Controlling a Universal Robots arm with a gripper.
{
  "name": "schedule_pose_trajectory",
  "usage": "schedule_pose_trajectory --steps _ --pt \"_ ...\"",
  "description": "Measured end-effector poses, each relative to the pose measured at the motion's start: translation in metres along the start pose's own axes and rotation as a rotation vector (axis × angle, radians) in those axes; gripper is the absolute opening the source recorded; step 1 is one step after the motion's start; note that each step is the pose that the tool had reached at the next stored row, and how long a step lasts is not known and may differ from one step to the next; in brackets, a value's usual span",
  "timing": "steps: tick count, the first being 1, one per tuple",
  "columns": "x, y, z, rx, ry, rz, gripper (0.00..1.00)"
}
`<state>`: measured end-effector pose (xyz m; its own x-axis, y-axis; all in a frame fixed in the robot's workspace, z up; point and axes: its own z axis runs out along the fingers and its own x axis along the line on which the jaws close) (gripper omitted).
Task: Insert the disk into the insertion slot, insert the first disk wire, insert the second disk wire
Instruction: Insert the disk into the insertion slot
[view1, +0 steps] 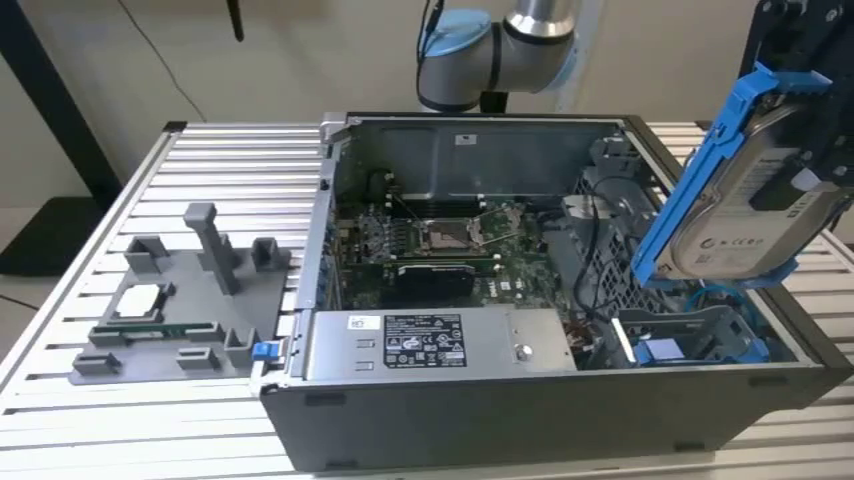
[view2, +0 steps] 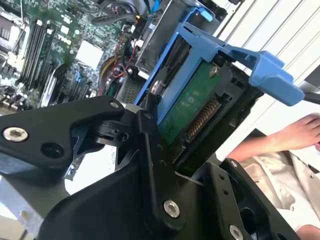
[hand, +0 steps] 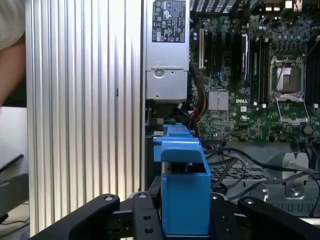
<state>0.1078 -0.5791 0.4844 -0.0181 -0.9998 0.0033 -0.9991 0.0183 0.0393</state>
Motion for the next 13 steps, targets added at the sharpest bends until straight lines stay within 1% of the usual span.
schedule_pose_trajectory --steps 13 --pt "-0.0001 -0.0069 0.0143 0.0 0.0001 0.0 0.0"
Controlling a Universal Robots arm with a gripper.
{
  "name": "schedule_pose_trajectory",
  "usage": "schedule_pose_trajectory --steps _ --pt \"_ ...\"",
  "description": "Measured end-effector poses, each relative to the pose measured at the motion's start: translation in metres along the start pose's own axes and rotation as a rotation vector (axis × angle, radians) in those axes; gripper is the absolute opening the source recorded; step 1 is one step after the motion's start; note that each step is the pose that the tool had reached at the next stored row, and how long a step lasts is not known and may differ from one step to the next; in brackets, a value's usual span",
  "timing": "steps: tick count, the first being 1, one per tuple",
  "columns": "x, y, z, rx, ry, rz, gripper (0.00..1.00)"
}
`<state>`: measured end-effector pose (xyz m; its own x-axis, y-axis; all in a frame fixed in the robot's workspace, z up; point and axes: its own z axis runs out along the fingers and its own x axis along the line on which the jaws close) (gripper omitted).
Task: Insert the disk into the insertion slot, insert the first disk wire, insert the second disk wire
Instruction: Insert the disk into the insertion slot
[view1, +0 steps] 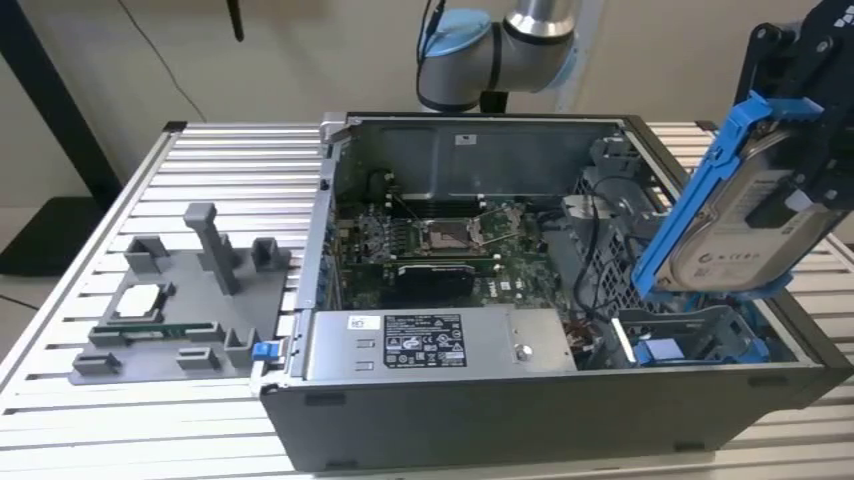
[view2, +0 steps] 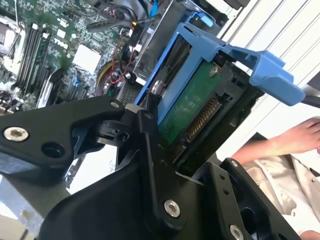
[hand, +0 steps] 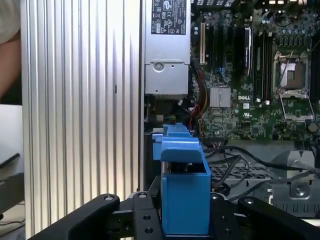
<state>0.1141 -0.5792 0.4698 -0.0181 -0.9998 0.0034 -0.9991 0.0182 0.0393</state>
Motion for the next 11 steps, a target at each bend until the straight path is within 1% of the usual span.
schedule_pose_trajectory --steps 11 --pt "-0.0002 -0.007 0.0102 0.0 -0.0001 0.0 0.0"
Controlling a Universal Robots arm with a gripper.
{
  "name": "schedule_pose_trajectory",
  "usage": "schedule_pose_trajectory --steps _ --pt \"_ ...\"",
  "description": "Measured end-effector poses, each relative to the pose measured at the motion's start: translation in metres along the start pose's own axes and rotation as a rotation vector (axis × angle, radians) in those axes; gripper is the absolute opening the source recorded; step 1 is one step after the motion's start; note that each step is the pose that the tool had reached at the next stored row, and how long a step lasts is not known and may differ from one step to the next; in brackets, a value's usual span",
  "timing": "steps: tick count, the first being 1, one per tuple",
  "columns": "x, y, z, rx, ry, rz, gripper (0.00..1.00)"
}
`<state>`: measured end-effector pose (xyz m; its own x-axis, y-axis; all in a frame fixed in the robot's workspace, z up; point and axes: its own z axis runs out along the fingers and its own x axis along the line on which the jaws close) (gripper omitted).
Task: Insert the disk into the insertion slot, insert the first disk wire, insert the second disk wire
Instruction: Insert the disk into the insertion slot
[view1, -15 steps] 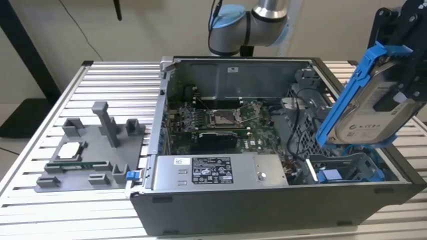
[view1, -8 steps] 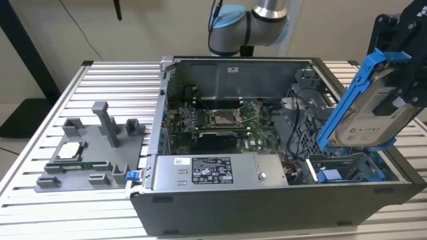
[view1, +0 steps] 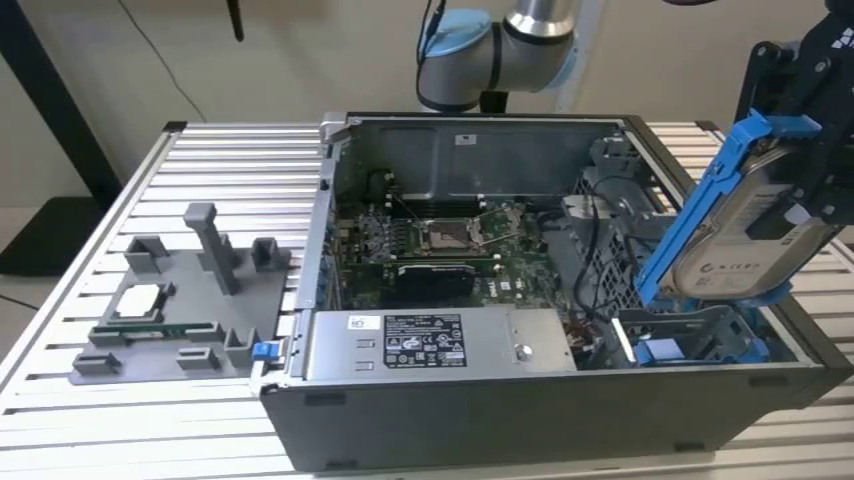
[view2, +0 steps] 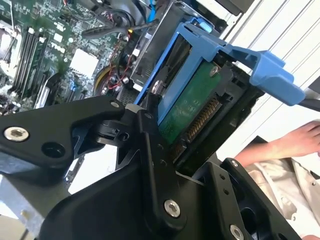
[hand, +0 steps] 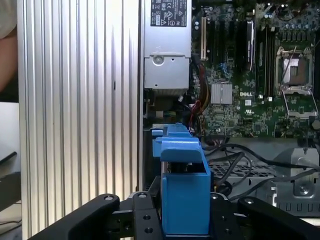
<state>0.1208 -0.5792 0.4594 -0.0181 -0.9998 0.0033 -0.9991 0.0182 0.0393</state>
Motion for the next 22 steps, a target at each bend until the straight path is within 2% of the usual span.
schedule_pose_trajectory --steps 22 --pt "-0.0002 -0.0075 0.0221 0.0 -0.0001 0.0 0.0"
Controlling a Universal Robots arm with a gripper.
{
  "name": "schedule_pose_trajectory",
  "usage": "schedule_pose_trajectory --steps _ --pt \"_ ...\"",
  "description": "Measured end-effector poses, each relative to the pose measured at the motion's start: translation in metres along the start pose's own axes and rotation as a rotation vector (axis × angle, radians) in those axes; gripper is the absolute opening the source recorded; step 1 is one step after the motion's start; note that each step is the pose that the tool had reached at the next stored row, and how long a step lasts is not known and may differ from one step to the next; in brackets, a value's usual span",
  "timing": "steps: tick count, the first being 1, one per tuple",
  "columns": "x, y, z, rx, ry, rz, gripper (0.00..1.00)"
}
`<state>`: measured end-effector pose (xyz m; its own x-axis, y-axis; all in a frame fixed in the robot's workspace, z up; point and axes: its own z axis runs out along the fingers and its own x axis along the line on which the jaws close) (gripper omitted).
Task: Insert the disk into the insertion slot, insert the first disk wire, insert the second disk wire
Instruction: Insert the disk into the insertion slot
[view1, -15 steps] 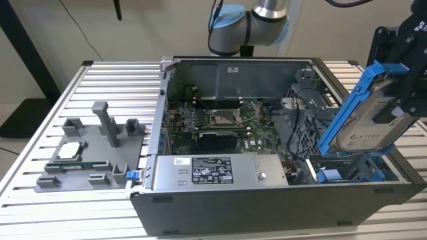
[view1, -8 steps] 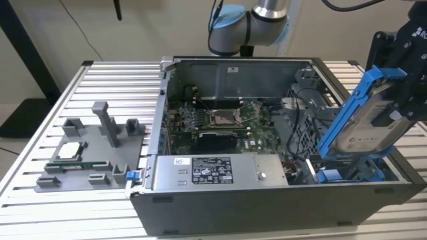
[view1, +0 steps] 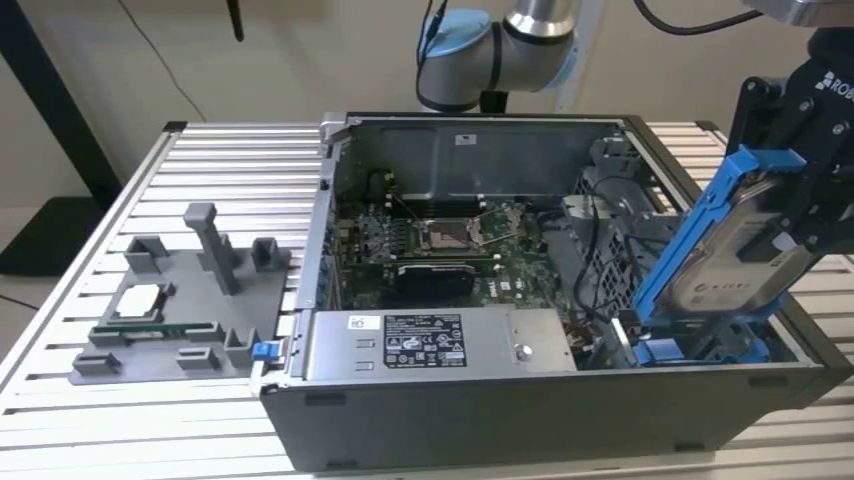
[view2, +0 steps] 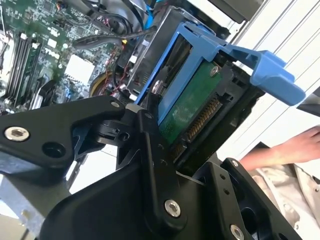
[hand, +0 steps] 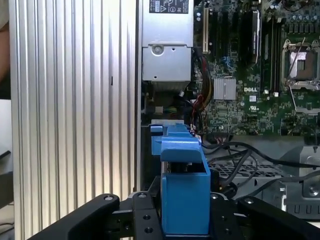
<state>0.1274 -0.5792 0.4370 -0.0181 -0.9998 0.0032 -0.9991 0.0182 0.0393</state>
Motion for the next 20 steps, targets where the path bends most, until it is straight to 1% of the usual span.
schedule_pose_trajectory --steps 9,14,17,20 --pt "-0.0001 -0.0045 0.0089 0.0 0.0 0.0 0.0" --pt "-0.0006 -0.0051 0.0162 0.0002 0.0 0.0 0.0" --pt "-0.0022 -0.0052 0.0207 0.0002 -0.0001 0.0 0.0" --pt "-0.0032 -0.0053 0.0228 0.0001 -0.0014 0.0 0.0"
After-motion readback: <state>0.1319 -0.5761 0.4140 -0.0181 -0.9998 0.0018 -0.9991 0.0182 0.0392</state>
